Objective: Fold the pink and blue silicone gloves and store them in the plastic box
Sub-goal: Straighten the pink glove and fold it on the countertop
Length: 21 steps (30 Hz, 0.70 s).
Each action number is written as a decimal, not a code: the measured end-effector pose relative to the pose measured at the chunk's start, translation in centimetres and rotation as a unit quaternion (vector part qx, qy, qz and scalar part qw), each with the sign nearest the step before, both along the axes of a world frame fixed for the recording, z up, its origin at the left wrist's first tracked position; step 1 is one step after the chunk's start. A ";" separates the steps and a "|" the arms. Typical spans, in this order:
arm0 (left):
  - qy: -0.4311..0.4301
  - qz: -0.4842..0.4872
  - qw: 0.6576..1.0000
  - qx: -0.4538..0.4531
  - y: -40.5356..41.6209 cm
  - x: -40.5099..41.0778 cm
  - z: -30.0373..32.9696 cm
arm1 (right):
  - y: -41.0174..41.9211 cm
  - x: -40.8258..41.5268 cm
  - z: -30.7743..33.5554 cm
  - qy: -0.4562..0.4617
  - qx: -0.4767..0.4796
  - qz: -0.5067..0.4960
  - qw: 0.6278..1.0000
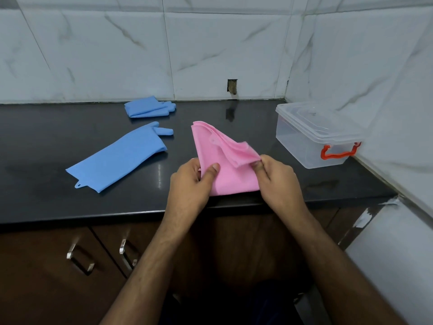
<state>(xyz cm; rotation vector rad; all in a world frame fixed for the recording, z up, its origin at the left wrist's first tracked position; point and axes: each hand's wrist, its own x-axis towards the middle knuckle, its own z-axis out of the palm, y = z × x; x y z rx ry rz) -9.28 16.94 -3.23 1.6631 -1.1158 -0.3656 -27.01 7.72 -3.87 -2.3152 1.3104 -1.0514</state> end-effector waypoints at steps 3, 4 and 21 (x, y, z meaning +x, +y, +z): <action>0.009 0.016 1.000 0.017 -0.7 0.0 0.4 | -1.1 0.8 0.7 0.010 0.048 -0.014 0.999; 0.004 0.022 1.000 0.016 -0.9 -0.1 0.4 | -1.4 1.0 0.8 0.014 0.060 -0.021 0.998; -0.127 0.155 0.979 0.032 -1.3 -1.2 -0.1 | -1.5 1.6 0.1 -0.022 0.030 -0.094 0.995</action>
